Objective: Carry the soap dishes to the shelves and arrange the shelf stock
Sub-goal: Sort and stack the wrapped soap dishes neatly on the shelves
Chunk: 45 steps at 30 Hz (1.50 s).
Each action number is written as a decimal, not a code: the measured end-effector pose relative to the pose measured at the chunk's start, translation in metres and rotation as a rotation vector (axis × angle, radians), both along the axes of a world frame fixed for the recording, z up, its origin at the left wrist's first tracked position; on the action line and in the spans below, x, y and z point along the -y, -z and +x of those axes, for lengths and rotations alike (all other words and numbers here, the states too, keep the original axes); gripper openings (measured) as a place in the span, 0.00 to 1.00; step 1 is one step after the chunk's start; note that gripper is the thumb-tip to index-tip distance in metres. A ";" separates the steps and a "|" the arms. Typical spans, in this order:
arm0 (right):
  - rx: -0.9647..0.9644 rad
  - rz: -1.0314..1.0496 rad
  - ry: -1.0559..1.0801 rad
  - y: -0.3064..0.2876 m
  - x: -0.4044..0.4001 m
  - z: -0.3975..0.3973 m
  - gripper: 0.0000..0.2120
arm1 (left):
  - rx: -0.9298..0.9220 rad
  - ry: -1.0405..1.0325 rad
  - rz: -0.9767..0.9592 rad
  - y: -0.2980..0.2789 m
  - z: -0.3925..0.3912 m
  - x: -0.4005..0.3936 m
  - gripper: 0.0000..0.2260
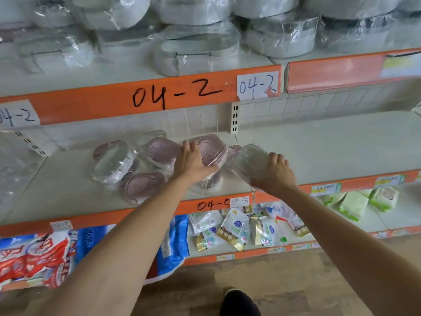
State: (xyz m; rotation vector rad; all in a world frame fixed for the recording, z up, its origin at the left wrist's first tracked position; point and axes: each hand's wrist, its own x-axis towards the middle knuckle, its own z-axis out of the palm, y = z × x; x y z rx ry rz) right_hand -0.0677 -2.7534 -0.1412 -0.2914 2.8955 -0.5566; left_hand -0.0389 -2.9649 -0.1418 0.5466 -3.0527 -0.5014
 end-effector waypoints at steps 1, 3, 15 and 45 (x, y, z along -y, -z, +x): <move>-0.019 -0.003 0.011 0.005 0.005 -0.009 0.38 | -0.025 0.001 -0.014 0.004 -0.013 0.003 0.42; -0.050 -0.007 0.027 0.014 0.013 -0.027 0.39 | -0.079 -0.007 -0.031 0.010 -0.038 0.009 0.41; -0.070 0.049 -0.020 0.065 0.047 -0.086 0.41 | -0.029 -0.097 -0.027 0.056 -0.122 0.035 0.45; 0.020 0.306 -0.686 -0.105 0.040 0.074 0.24 | 0.428 0.311 -0.028 -0.094 0.106 0.031 0.18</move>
